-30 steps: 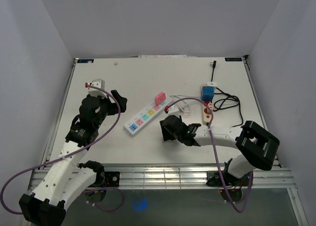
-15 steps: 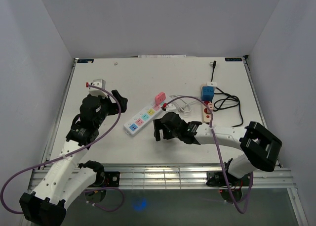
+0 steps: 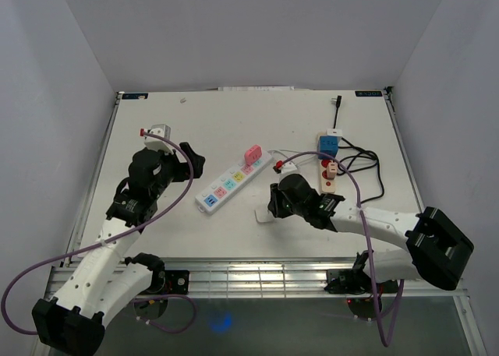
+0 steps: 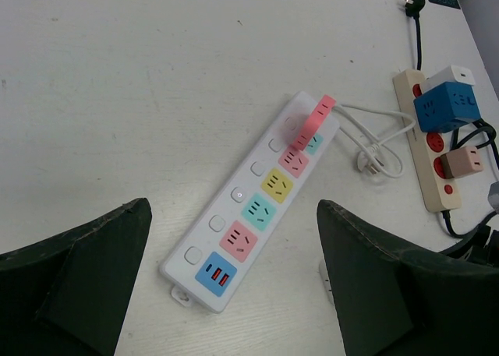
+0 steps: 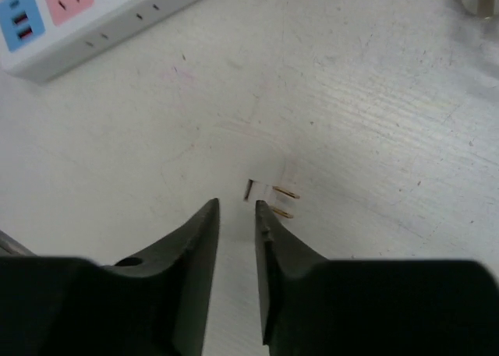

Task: Insert the plug
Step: Move the plug to the center of the board.

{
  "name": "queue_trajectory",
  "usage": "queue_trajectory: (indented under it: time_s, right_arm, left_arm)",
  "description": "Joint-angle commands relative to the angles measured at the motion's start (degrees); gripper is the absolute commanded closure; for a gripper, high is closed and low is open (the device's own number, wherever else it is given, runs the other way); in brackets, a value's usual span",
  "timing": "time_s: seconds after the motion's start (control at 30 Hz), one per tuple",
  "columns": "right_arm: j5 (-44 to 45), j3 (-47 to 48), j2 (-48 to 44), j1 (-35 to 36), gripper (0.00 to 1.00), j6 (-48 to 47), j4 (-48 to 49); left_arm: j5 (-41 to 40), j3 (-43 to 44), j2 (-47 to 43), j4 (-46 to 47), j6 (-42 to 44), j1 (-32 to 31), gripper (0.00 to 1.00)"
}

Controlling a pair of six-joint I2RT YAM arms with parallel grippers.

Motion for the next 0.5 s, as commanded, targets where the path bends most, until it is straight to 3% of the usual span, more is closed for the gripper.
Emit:
queue_trajectory:
  time_s: [0.0,0.07,0.13,0.47]
  right_arm:
    - [-1.73,-0.76,0.57,0.07,0.75,-1.18,2.64]
    - [-1.64,-0.94,1.62,-0.10,0.87,-1.09,2.64]
    - [-0.85,-0.85,2.68,-0.45,0.92,-0.66,2.12]
    - [1.88,-0.59,8.31,-1.68,0.92,0.67,1.50]
  left_arm:
    - [1.87,-0.11,0.58,1.04,-0.11,0.26,0.02]
    - [2.04,-0.11,0.67,0.96,-0.11,0.26,0.02]
    - [2.04,-0.29,0.32,1.22,-0.11,0.26,0.02]
    - [2.22,-0.47,0.41,1.39,-0.02,0.26,0.02]
